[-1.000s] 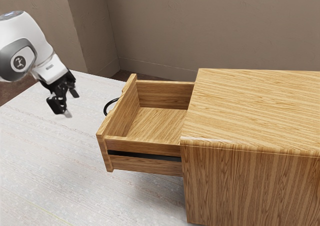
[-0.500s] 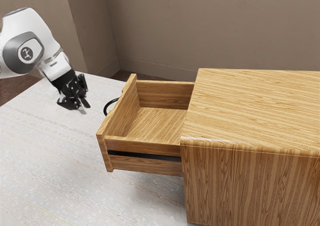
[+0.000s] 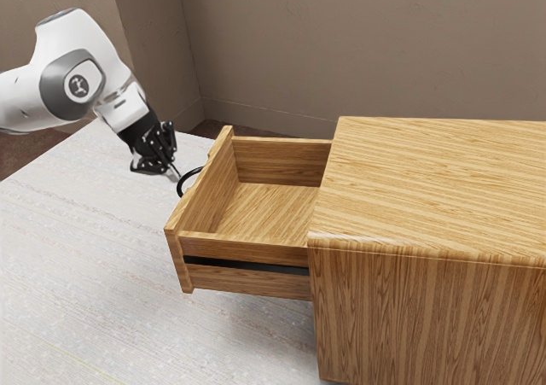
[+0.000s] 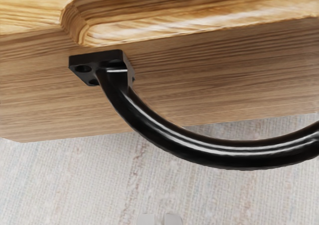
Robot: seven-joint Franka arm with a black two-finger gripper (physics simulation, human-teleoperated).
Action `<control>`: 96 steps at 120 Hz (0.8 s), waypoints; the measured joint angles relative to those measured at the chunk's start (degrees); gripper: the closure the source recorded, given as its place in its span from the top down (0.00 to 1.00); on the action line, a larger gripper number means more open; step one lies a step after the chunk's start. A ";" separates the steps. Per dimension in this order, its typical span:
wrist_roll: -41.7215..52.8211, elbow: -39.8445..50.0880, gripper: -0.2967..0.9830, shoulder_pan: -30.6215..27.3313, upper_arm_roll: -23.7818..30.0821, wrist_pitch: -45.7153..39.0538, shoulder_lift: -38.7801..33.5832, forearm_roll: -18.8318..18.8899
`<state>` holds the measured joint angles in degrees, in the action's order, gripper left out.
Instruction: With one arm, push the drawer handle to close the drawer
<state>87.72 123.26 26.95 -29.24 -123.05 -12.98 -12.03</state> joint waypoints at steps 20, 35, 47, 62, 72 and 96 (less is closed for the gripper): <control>0.69 2.02 0.16 0.55 -0.09 -0.01 -1.60 -0.56; 1.08 2.09 0.16 1.15 -0.11 -0.13 -1.52 -1.09; 1.34 1.78 0.15 1.41 -0.05 -0.28 -0.95 -1.61; 1.61 0.99 0.15 1.86 -0.03 -0.39 0.24 -2.53; 1.76 0.01 0.15 2.23 0.00 -0.46 1.35 -3.22; 2.06 -2.12 0.15 3.35 0.14 -0.57 4.01 -4.57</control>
<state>89.78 121.14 30.30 -29.10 -123.62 -8.97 -16.60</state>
